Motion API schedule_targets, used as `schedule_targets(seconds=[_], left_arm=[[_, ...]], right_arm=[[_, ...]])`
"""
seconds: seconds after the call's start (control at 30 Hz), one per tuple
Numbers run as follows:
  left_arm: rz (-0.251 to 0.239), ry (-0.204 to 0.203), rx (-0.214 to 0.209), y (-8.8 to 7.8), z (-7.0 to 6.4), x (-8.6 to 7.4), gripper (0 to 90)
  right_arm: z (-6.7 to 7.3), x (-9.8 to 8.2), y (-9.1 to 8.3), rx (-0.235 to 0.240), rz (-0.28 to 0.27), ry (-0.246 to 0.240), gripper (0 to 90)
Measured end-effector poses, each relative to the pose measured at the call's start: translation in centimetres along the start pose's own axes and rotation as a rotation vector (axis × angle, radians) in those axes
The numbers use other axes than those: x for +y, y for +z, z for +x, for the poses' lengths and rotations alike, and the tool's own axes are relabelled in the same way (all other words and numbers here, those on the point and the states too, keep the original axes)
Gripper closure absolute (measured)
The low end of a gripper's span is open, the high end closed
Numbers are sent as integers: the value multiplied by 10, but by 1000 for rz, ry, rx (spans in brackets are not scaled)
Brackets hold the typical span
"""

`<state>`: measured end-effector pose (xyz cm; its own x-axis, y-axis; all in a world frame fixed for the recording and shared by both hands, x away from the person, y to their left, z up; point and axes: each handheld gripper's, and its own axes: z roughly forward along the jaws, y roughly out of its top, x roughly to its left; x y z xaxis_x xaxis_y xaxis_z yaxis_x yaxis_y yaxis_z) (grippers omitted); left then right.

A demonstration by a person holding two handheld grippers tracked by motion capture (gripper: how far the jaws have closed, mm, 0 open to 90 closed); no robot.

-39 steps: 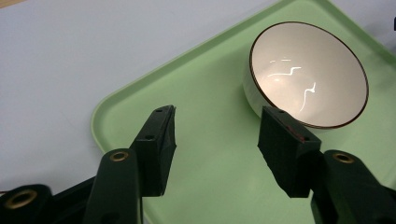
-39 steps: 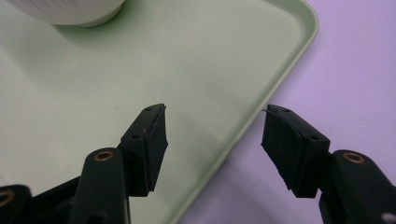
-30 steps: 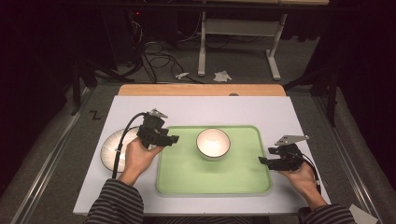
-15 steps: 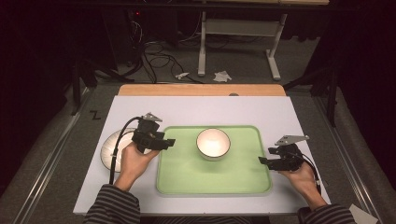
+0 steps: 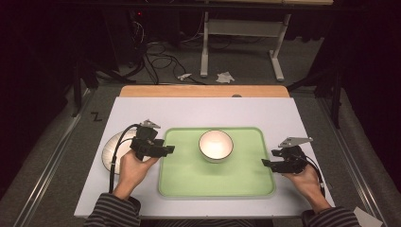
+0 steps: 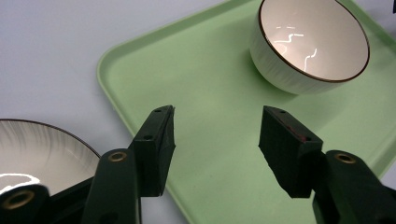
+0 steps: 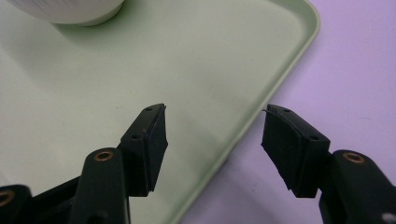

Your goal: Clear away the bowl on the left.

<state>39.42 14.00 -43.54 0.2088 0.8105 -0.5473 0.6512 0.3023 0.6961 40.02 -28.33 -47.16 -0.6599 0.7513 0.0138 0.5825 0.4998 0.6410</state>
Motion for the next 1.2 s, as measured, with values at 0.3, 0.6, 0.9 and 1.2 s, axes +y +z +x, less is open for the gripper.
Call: schedule_targets(seconds=[0.3,0.6,0.9,1.2], left_arm=[[8,-15,-8,-2,1,-8,448],[31,-5,-10,0,3,-18,445],[48,-11,-12,4,3,-27,444],[70,47,18,13,1,-39,441]], right_arm=[[0,0,0,1,2,-1,415],[-1,0,0,2,-1,-4,416],[-1,0,1,5,0,0,415],[-1,0,1,2,11,5,415]])
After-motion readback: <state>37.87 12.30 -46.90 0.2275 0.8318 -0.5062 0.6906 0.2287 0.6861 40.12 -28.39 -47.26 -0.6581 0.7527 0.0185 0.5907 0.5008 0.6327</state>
